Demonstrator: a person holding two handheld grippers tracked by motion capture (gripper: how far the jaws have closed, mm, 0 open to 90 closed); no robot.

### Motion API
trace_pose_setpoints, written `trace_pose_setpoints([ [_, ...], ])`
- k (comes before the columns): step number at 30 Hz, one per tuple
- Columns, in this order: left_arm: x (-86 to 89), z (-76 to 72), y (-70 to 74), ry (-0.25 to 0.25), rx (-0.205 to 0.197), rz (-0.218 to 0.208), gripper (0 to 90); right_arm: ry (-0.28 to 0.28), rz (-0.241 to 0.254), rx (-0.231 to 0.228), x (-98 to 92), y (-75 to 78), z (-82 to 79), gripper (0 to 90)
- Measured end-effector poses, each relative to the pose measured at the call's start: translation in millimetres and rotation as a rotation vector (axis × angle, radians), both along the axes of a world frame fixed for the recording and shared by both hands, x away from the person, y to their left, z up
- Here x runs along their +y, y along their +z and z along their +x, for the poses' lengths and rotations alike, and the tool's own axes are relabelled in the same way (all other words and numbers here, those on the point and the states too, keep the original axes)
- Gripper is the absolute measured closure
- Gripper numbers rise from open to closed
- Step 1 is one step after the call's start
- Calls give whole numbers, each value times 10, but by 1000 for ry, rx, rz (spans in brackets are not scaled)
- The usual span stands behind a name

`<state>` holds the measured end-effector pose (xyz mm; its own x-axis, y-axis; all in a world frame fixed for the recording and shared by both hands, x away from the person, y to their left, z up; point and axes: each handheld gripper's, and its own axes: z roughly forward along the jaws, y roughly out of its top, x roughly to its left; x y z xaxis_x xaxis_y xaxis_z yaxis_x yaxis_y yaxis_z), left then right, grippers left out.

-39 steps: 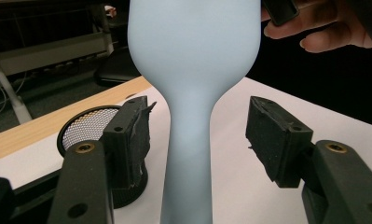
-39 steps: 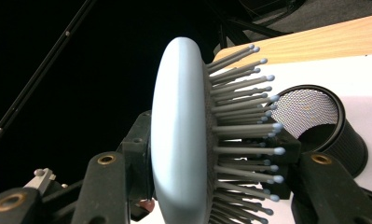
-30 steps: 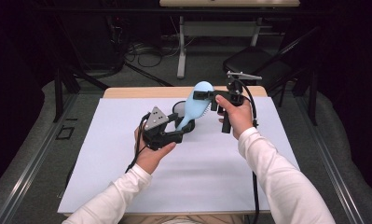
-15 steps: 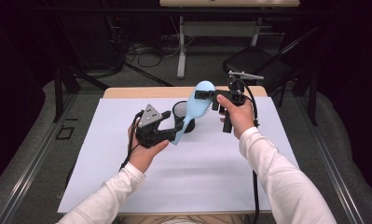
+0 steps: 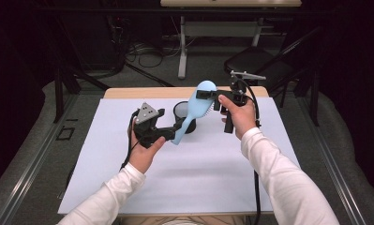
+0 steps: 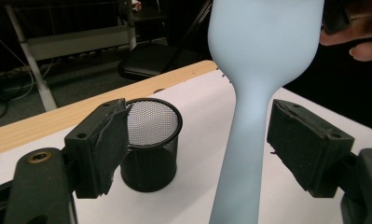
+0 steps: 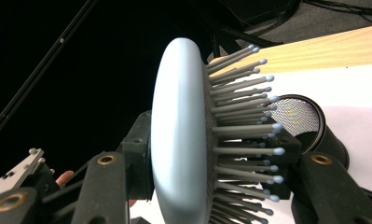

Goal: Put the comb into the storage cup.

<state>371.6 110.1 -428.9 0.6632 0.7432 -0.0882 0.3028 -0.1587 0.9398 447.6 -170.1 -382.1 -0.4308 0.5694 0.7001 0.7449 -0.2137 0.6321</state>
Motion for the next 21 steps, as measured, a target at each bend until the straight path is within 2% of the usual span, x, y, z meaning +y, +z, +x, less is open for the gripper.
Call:
trace_pose_setpoints([
  [2,10,0,1,-2,-4,9,159,0,-5,-3,-3,2,-1,477],
  [4,14,-2,0,-6,-10,11,158,-3,-7,-5,-10,3,0,477],
  [7,25,-1,-1,-1,-8,-10,139,-8,-4,-7,-20,6,2,477],
  [11,45,6,2,10,-5,-15,94,-13,-8,-11,-22,16,-3,477],
  [16,82,10,6,24,-16,-29,1,-16,-11,-19,-39,34,-6,477],
  [21,115,27,-2,35,-5,-33,4,-24,-17,-25,-52,53,-3,477],
])
